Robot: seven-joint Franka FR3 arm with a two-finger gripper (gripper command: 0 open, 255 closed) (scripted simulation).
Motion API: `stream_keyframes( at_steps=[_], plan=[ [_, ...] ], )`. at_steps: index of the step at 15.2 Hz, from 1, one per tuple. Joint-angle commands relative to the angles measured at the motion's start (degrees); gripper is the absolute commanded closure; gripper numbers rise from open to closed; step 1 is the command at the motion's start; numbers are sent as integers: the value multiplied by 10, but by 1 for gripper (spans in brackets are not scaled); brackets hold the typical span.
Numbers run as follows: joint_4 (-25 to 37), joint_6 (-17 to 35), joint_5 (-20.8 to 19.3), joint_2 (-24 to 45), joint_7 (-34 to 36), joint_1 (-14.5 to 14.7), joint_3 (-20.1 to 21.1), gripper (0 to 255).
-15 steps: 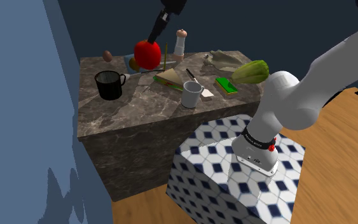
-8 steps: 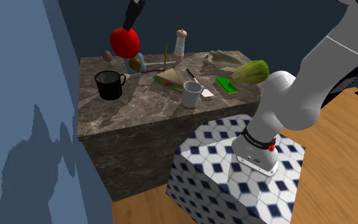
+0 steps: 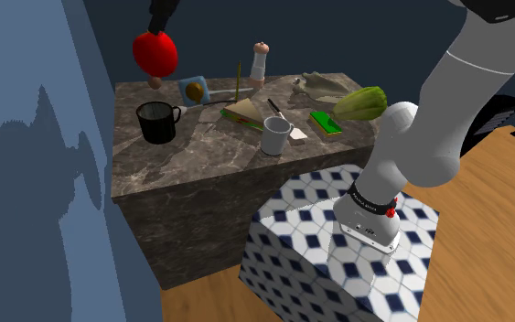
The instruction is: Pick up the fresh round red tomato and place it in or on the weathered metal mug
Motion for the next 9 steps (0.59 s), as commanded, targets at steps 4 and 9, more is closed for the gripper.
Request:
stream_keyframes(
  at_steps=[4,9],
  plan=[
    [-32,36,7,4,-10,1,1,255],
    [-64,72,17,9,-22,2,2,255]
  ],
)
